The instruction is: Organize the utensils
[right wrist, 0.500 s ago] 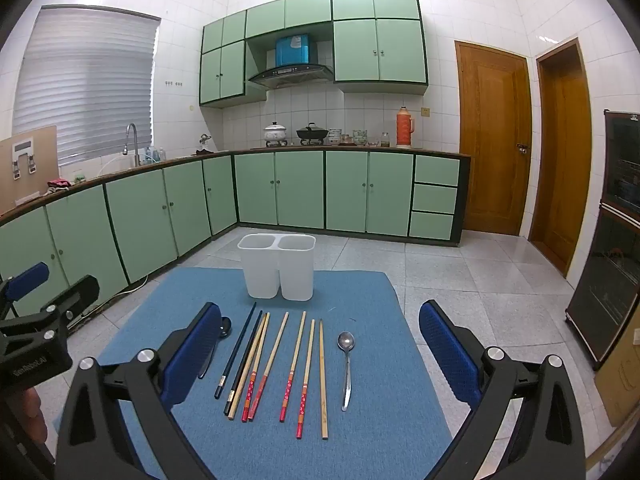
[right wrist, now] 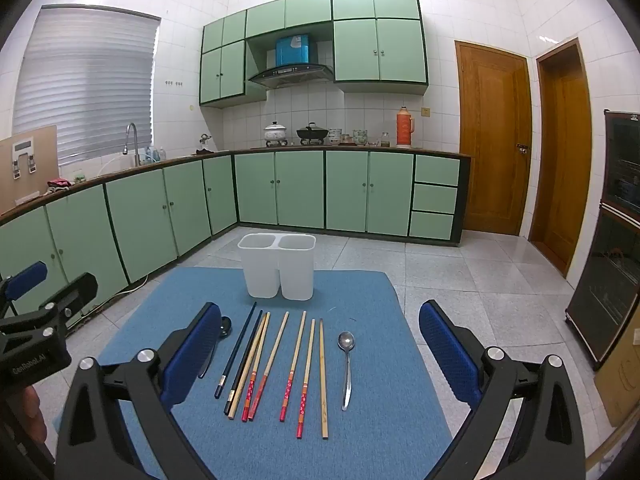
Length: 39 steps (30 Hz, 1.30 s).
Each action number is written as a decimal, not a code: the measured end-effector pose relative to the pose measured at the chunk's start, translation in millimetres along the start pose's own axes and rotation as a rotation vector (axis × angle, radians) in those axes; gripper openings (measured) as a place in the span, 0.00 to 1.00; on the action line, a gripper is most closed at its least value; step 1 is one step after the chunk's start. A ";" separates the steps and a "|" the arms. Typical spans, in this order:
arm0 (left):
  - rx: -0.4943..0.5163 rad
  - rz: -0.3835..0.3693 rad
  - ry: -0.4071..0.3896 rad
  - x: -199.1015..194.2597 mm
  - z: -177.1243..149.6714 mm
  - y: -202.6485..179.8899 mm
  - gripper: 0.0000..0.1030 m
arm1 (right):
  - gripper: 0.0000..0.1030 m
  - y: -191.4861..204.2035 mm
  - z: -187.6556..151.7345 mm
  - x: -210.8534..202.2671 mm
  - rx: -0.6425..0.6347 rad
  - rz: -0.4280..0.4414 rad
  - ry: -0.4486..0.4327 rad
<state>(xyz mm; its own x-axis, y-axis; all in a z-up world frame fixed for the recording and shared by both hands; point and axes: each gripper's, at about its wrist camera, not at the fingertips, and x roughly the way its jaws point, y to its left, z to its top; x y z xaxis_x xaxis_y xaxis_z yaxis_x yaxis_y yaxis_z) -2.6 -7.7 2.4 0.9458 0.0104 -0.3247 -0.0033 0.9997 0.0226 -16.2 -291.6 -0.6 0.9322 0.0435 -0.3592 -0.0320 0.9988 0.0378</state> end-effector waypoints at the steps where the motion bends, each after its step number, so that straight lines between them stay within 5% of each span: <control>1: 0.000 0.000 -0.001 0.4 -0.8 0.5 0.95 | 0.94 0.0 0.0 0.0 0.001 0.000 0.000; 39: -0.004 -0.001 0.001 2.0 -1.9 0.1 0.95 | 0.94 -0.2 0.0 0.2 0.000 0.000 0.001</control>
<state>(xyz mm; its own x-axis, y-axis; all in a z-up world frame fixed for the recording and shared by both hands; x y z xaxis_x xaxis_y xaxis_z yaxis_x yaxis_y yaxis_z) -1.3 -7.5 0.0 0.9456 0.0096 -0.3252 -0.0037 0.9998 0.0189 -16.0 -291.7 -0.8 0.9319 0.0434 -0.3601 -0.0319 0.9988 0.0379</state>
